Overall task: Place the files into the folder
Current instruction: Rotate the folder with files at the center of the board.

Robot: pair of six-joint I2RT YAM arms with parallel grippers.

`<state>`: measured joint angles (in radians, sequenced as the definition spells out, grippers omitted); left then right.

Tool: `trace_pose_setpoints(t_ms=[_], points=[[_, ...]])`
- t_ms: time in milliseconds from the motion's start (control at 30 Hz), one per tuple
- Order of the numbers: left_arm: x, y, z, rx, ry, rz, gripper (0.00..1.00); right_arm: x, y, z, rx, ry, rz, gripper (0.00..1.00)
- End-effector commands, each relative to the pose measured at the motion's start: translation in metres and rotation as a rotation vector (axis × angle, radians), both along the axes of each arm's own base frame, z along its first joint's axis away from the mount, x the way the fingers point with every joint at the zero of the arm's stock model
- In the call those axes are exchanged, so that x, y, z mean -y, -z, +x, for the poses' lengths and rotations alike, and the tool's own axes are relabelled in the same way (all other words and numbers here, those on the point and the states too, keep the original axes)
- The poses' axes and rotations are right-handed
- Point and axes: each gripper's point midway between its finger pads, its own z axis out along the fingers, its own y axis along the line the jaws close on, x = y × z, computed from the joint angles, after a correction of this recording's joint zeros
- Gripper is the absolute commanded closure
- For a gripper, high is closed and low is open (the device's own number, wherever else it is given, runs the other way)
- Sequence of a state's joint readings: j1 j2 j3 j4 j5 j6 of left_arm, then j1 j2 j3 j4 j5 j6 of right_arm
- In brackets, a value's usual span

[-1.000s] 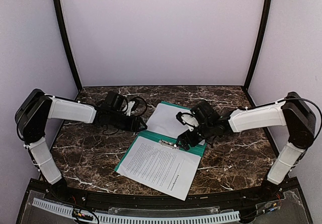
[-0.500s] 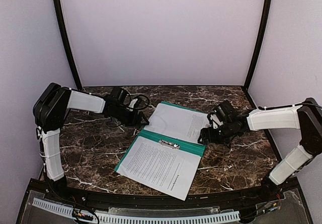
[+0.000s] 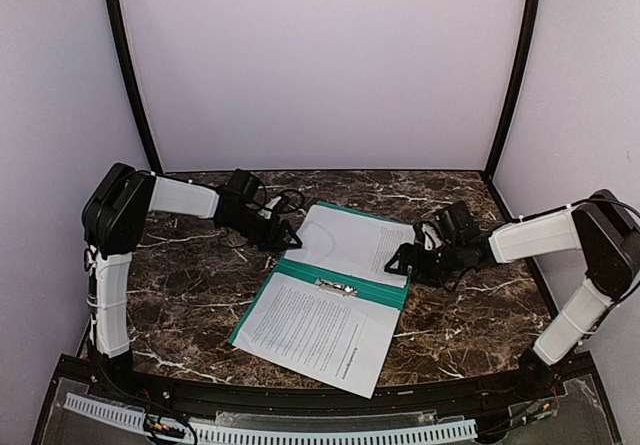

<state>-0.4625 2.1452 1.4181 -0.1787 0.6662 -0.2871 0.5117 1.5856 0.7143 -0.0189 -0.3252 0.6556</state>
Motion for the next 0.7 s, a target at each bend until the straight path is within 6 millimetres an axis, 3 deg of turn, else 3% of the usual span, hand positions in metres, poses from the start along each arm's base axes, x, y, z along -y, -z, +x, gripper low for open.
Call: trace_pose_setpoints(t_ms=[0,333,467,667], points=[[-0.001,0.016,-0.034,-0.179,0.006,-0.043,0.47,0.008,0.027,-0.011,-0.115,0.016,0.045,0.13],[0.001,-0.011,-0.056,-0.236,-0.039,-0.237,0.55,0.018,0.029,0.011,-0.103,-0.019,0.06,0.15],[0.001,-0.025,-0.055,-0.235,-0.066,-0.343,0.56,0.019,0.029,0.019,-0.087,-0.037,0.063,0.16],[0.001,-0.044,-0.056,-0.281,-0.13,-0.493,0.56,0.016,0.037,0.016,-0.122,-0.058,0.063,0.17]])
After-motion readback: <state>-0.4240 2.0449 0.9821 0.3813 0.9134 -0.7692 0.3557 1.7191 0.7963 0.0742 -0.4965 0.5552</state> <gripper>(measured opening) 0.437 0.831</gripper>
